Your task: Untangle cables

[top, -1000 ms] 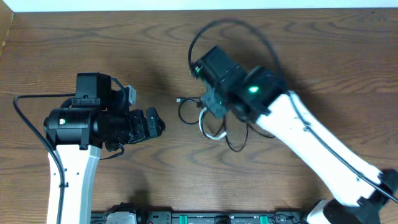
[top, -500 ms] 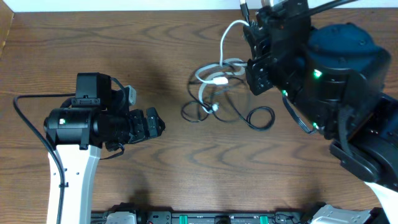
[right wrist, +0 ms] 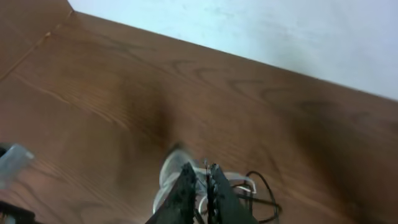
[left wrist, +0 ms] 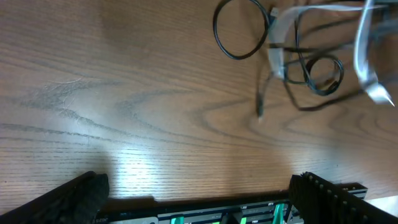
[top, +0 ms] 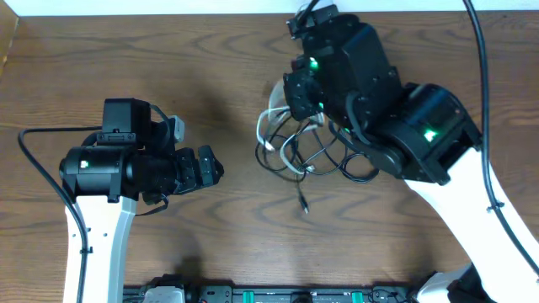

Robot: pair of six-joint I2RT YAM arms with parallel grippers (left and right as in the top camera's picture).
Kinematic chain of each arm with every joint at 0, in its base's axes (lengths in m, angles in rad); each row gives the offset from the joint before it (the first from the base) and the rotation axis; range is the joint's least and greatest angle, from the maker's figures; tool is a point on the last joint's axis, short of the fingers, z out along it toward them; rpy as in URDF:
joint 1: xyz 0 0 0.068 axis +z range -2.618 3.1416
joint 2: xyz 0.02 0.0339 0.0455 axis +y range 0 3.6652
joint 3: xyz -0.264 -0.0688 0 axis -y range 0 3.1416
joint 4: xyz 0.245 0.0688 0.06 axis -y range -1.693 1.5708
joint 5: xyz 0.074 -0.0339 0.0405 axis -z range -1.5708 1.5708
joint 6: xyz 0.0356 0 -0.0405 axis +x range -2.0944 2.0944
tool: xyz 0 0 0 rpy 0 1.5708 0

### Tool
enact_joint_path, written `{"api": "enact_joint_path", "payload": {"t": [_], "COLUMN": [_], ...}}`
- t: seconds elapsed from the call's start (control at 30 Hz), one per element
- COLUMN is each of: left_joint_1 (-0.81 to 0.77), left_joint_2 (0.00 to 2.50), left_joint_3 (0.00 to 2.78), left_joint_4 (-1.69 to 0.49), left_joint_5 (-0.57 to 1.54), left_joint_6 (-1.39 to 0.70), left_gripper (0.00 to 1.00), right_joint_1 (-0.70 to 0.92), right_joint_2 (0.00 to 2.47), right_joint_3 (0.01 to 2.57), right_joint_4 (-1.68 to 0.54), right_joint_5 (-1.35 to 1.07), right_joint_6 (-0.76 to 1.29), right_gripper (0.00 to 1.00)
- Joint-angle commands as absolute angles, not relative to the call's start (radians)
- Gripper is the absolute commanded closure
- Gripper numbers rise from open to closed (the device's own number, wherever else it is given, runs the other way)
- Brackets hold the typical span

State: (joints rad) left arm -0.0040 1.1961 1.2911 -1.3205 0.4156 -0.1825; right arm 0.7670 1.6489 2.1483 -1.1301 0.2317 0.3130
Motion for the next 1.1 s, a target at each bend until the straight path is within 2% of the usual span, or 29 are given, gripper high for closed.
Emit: {"api": "enact_joint_path", "payload": {"t": [0.0,0.07,0.13,0.33,0.47,0.63,0.7,0.8,0.93,0.97,1.07], "left_joint_1": [-0.008,-0.008,-0.008,-0.008,-0.008,-0.008,-0.008,-0.008,-0.008,-0.008,-0.008], "left_joint_2": [1.199,1.199,1.199,1.199,1.199,1.199,1.199,1.199,1.199,1.199,1.199], "left_joint_3": [1.311,1.311,1.311,1.311,1.311,1.311,1.311,1.311,1.311,1.311,1.311], "left_joint_4": [-1.324,-1.324,-1.324,-1.324,-1.324,-1.324,-1.324,-1.324,-1.324,-1.324,-1.324], "left_joint_5": [0.41,0.41,0.41,0.41,0.41,0.41,0.41,0.41,0.41,0.41,0.41], "left_joint_6": [-0.177,-0.177,-0.177,-0.177,-0.177,-0.177,-0.177,-0.177,-0.177,-0.177,-0.177], "left_gripper": [0.02,0.02,0.02,0.02,0.02,0.02,0.02,0.02,0.02,0.02,0.02], "right_joint_1": [0.759,0.759,0.759,0.758,0.759,0.76,0.762,0.768,0.774,0.774,0.774], "right_joint_2": [1.635,1.634,1.634,1.639,1.661,1.731,1.771,1.839,1.943,1.969,2.046], "right_joint_3": [2.151,2.151,2.151,2.151,2.145,2.144,2.144,2.144,2.144,2.144,2.144], "right_joint_4": [-1.111,-1.111,-1.126,-1.166,-1.19,-1.263,-1.291,-1.323,-1.343,-1.339,-1.312], "right_joint_5": [0.252,0.243,0.245,0.243,0.192,0.056,-0.004,-0.033,-0.033,-0.032,-0.004], "right_joint_6": [0.355,0.355,0.355,0.354,0.33,0.313,0.313,0.323,0.374,0.373,0.338], "right_gripper": [0.71,0.89,0.99,0.99,0.76,0.64,0.65,0.77,0.77,0.74,0.46]}}
